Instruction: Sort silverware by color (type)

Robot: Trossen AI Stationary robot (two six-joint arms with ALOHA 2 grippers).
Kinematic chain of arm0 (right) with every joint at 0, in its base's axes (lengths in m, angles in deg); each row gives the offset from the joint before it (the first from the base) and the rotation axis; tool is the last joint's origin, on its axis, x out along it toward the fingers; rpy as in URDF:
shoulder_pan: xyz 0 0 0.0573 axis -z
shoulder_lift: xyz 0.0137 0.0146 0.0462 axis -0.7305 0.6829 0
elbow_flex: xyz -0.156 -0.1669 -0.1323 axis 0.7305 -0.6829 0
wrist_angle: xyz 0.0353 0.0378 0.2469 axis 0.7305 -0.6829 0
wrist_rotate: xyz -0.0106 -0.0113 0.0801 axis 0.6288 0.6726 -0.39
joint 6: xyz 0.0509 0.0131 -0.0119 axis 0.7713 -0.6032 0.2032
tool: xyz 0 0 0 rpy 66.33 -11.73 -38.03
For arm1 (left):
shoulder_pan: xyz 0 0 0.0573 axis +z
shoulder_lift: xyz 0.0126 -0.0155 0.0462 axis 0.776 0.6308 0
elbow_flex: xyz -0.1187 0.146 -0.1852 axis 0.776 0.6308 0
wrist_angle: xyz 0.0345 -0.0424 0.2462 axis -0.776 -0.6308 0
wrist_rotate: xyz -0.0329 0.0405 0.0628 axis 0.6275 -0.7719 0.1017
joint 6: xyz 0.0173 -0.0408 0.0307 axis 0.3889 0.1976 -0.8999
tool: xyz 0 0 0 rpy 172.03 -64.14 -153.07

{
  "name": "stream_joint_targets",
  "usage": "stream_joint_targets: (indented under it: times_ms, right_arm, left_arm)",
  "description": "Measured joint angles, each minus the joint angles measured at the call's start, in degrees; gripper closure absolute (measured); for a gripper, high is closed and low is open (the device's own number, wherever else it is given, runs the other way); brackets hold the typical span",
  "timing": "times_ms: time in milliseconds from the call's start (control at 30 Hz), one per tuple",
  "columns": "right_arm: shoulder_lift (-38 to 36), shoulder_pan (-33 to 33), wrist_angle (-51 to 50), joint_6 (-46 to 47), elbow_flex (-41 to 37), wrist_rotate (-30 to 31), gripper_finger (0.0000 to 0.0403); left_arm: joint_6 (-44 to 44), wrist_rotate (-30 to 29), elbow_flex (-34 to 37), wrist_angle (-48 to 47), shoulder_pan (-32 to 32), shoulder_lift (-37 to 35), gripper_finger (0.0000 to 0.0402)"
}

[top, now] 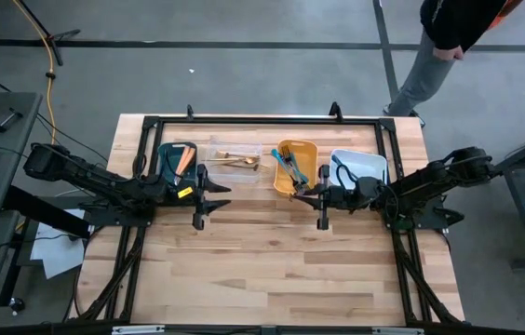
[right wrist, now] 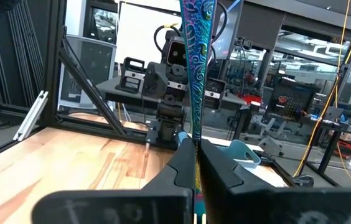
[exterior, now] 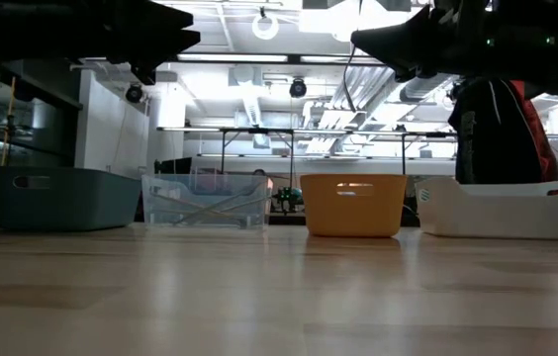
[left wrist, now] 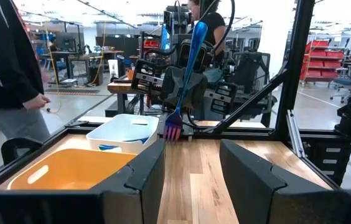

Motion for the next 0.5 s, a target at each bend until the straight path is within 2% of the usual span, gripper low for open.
stream_joint_targets:
  times_ms: [333,400,500]
  right_arm:
    - [0.0,0.0,-0.96,0.01,0.01,0.29,0.0403]
    - [0.0,-0.33,-1.39,1.05,0.69,3.68,0.0403]
    - [-0.02,-1.57,-2.61,1.69,3.91,14.49,0.0403]
  left_arm:
    - [0.0,0.0,0.0,-0.01,0.0,0.0,0.0257]
    - [0.02,0.0,0.0,-0.01,0.0,0.0,0.0257]
    - [0.02,-0.02,0.02,-0.01,0.02,0.0,0.0257]
